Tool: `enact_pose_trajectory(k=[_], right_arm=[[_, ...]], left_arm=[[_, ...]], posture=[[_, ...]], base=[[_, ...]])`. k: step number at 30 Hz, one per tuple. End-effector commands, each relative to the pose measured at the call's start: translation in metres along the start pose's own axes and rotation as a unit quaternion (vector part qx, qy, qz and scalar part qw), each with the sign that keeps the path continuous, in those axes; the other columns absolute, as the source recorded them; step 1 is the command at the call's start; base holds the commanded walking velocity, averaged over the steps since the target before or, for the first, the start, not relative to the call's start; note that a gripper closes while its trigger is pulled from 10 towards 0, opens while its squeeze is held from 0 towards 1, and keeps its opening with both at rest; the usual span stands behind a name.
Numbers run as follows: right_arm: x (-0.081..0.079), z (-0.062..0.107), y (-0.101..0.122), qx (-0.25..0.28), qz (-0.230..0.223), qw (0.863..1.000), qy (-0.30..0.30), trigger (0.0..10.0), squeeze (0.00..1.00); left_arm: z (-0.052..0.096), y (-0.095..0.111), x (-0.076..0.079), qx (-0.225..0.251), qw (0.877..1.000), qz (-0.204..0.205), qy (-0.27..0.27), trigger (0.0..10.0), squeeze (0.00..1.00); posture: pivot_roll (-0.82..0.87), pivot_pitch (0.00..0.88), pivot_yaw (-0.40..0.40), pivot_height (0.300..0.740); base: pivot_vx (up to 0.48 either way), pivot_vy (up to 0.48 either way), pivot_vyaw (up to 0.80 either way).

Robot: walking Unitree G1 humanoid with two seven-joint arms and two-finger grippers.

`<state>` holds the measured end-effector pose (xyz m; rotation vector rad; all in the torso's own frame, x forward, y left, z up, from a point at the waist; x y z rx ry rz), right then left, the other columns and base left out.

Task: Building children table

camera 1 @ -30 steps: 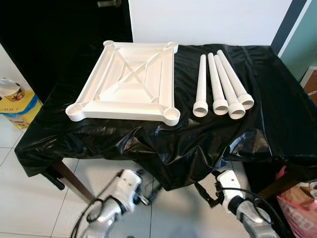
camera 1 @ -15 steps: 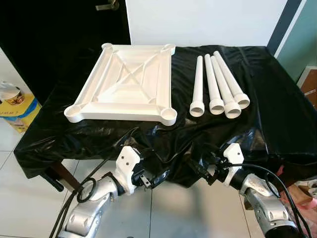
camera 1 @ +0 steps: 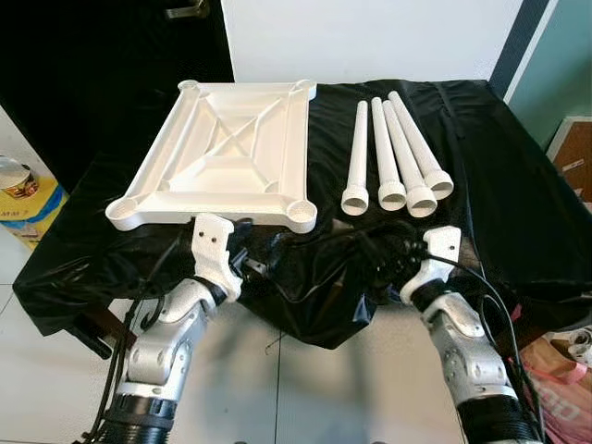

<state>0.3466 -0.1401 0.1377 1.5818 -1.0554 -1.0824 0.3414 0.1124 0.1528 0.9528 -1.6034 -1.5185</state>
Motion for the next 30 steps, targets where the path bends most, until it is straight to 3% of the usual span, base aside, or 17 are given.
enact_pose_trajectory(k=[1,10,19,30], right_arm=[[0.003,0.000,-0.002,0.000,0.001,1.000,-0.016,10.0,0.00],[0.000,-0.002,0.012,0.040,0.067,0.996,-0.040,10.0,0.00],[0.009,-0.004,0.020,0.052,0.104,0.991,-0.065,10.0,0.00],[0.008,-0.006,0.019,0.054,0.120,0.989,-0.064,10.0,0.00]], left_arm=[[0.000,0.001,-0.012,0.001,0.999,-0.011,0.038,10.0,0.00],[0.000,0.027,-0.029,0.066,0.992,-0.022,0.107,10.0,0.00],[0.002,0.029,-0.030,0.072,0.989,-0.034,0.123,10.0,0.00],[0.003,0.031,-0.029,0.081,0.988,-0.035,0.123,10.0,0.00]], posture=[[-0.01,0.000,0.040,0.740],[0.00,0.000,0.035,0.740],[0.00,0.000,0.021,0.740],[0.00,0.000,0.007,0.740]], base=[[0.000,0.000,0.00],[0.000,0.000,0.00],[0.000,0.000,0.00],[0.000,0.000,0.00]])
Point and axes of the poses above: a point about 5 cm out from each wrist's last joint towards the gripper, its own z axis pointing back from the gripper into the wrist, its own y axis along the axis of the wrist's last joint, x = y × z, the point moved 5 cm from there along -z, pointing out of the wrist towards the gripper, and after that the axes turned 2 degrees about -z, right-handed, at the moved point
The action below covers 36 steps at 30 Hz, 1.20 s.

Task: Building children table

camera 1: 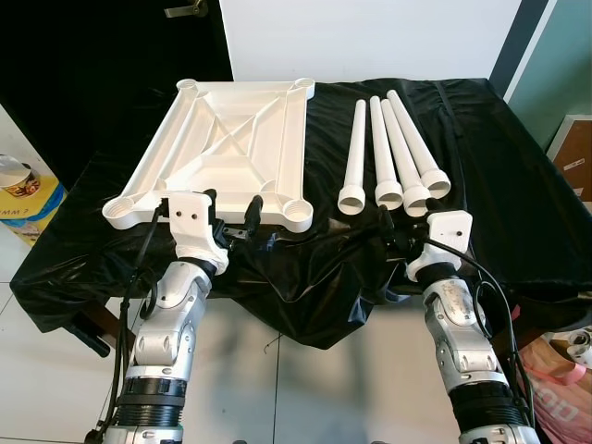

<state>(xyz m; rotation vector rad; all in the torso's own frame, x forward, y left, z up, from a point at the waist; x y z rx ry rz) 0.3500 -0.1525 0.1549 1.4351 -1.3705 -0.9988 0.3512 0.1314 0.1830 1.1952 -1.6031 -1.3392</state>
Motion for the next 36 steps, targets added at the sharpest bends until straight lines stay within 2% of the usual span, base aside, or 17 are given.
enact_pose_trajectory(k=[1,18,36], right_arm=[[-0.0030,-0.0014,0.0003,0.003,0.004,1.000,0.006,10.0,0.00],[-0.0055,-0.0052,0.0006,0.006,0.019,1.000,0.018,10.0,0.00],[-0.0022,-0.0074,0.0022,0.009,0.025,0.999,0.021,10.0,0.00]], left_arm=[[0.0023,0.0002,-0.0083,0.003,0.999,-0.004,0.043,10.0,0.00],[0.0021,-0.0004,-0.0044,0.007,0.999,0.000,0.042,10.0,0.00],[0.0037,-0.0009,-0.0034,0.010,0.999,0.005,0.043,10.0,0.00]], posture=[[0.00,0.000,0.004,0.740],[0.00,0.000,-0.017,0.740],[0.01,0.000,-0.028,0.740]], base=[[0.000,0.000,0.00],[0.000,0.000,0.00],[0.266,0.000,0.00]])
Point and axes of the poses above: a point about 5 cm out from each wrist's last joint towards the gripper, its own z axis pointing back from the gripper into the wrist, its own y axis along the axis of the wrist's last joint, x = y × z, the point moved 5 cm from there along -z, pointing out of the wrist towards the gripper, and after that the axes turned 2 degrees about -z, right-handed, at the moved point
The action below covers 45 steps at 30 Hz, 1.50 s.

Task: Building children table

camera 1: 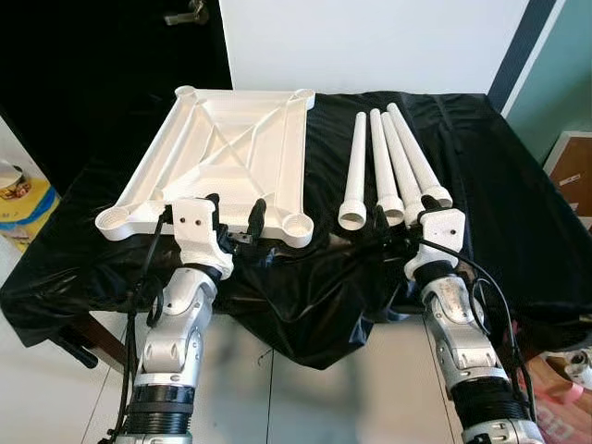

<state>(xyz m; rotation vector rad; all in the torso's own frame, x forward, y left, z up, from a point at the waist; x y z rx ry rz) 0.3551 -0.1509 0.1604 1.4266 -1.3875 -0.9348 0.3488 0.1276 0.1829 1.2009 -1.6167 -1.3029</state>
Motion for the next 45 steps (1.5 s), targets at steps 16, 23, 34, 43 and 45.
enact_pose_trajectory(k=[16,23,34,43,45], right_arm=[[-0.0009,0.0002,-0.0032,-0.004,0.006,1.000,0.007,10.0,0.00],[-0.0005,-0.0009,-0.0027,-0.003,0.008,1.000,0.007,10.0,0.00],[-0.0015,-0.0014,-0.0031,-0.003,0.006,1.000,0.006,10.0,0.00],[-0.0018,0.0004,-0.0050,-0.006,0.003,1.000,-0.001,10.0,0.00],[-0.0009,0.0007,-0.0061,-0.008,0.004,1.000,-0.004,10.0,0.00]], left_arm=[[0.0028,-0.0007,-0.0082,0.001,0.999,-0.004,0.037,10.0,0.00],[0.0020,-0.0009,-0.0087,0.003,0.999,-0.002,0.045,10.0,0.00],[0.0025,-0.0010,-0.0090,0.003,0.999,0.007,0.044,10.0,0.00],[0.0041,-0.0037,-0.0094,-0.008,0.999,0.016,0.043,10.0,0.00],[0.0041,-0.0044,-0.0094,-0.009,0.999,0.014,0.042,10.0,0.00]], posture=[[0.01,0.000,-0.030,0.740],[0.01,0.000,-0.030,0.740],[0.01,0.000,-0.026,0.740],[0.01,0.000,-0.013,0.740],[0.01,0.000,-0.012,0.740]], base=[[0.276,0.000,0.00],[0.000,0.000,0.00],[0.000,0.000,0.00],[0.000,0.165,0.00],[0.000,0.382,0.00]])
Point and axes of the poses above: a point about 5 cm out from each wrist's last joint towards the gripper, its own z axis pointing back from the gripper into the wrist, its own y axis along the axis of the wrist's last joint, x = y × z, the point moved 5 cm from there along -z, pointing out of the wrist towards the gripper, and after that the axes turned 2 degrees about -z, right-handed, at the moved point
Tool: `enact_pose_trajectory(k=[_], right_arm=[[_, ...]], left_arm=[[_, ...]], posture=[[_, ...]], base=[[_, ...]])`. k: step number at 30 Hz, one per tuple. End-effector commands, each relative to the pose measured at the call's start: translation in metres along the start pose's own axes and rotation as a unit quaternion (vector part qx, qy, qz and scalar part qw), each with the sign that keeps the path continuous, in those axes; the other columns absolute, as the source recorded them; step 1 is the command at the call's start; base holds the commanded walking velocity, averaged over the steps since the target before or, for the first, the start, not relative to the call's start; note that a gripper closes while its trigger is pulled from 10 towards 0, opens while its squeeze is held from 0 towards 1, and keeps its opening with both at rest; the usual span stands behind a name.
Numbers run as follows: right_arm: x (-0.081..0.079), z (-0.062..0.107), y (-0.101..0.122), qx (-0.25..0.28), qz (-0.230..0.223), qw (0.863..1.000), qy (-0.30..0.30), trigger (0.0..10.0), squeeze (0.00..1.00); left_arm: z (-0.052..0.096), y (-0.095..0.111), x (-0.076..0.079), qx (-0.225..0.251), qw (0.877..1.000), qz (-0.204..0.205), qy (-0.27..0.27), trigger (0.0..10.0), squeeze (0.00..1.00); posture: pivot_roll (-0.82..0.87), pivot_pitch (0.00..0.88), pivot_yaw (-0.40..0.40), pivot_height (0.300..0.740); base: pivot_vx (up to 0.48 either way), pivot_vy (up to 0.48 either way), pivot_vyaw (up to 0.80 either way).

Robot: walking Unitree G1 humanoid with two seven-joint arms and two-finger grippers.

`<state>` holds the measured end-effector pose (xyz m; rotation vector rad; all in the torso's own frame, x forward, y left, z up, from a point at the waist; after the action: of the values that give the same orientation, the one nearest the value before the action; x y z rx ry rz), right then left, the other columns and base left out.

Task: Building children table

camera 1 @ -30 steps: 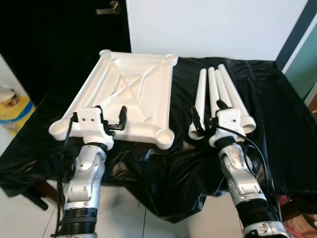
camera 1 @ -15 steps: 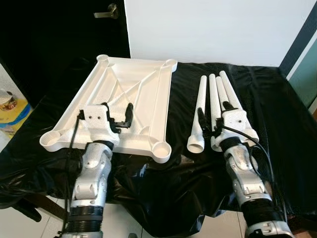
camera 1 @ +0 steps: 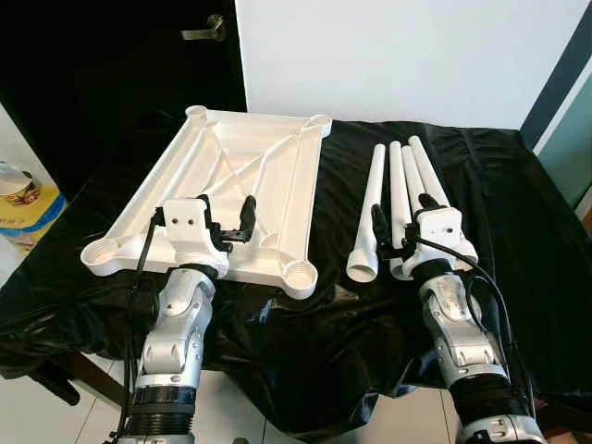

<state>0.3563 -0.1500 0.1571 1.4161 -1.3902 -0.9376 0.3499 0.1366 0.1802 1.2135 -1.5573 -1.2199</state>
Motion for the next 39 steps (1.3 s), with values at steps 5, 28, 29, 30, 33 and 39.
enact_pose_trajectory(k=[5,28,29,30,33,39], right_arm=[[0.004,0.001,-0.005,-0.010,-0.002,1.000,-0.011,10.0,0.00],[0.012,0.002,-0.005,-0.012,-0.015,1.000,-0.023,10.0,0.00],[0.013,0.002,-0.006,-0.013,-0.016,0.999,-0.025,10.0,0.00],[0.013,0.002,-0.006,-0.013,-0.016,0.999,-0.025,10.0,0.00],[0.015,0.001,-0.007,-0.016,-0.018,0.999,-0.031,10.0,0.00],[0.019,0.001,-0.010,-0.026,-0.019,0.998,-0.047,10.0,0.00]], left_arm=[[0.001,-0.003,0.000,-0.009,1.000,0.002,-0.003,10.0,0.00],[-0.001,-0.003,0.003,-0.012,1.000,-0.009,-0.008,10.0,0.00],[-0.001,-0.003,0.003,-0.012,1.000,-0.011,-0.008,10.0,0.00],[-0.001,-0.003,0.003,-0.012,1.000,-0.011,-0.008,10.0,0.00],[-0.002,-0.001,0.006,-0.007,1.000,-0.018,-0.013,10.0,0.00],[-0.002,0.000,0.008,-0.007,1.000,-0.021,-0.021,10.0,0.00]], posture=[[0.00,0.000,-0.007,0.740],[0.00,0.000,-0.001,0.740],[0.00,0.000,-0.001,0.740],[0.00,0.000,-0.001,0.740],[0.00,0.000,0.000,0.740],[0.00,0.000,0.002,0.740]], base=[[0.000,0.384,0.00],[0.000,0.259,0.00],[0.000,0.000,0.00],[0.000,0.000,0.00],[0.000,0.000,0.00],[0.000,0.000,0.00]])
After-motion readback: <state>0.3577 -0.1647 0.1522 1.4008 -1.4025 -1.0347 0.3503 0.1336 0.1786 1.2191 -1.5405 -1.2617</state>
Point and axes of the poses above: a point about 5 cm out from each wrist's last joint towards the gripper, its own z axis pointing back from the gripper into the wrist, its own y axis along the axis of the wrist's last joint, x = y × z, the point moved 5 cm from there along -z, pointing out of the wrist towards the gripper, and after that the axes turned 2 degrees about -z, right-handed, at the moved point
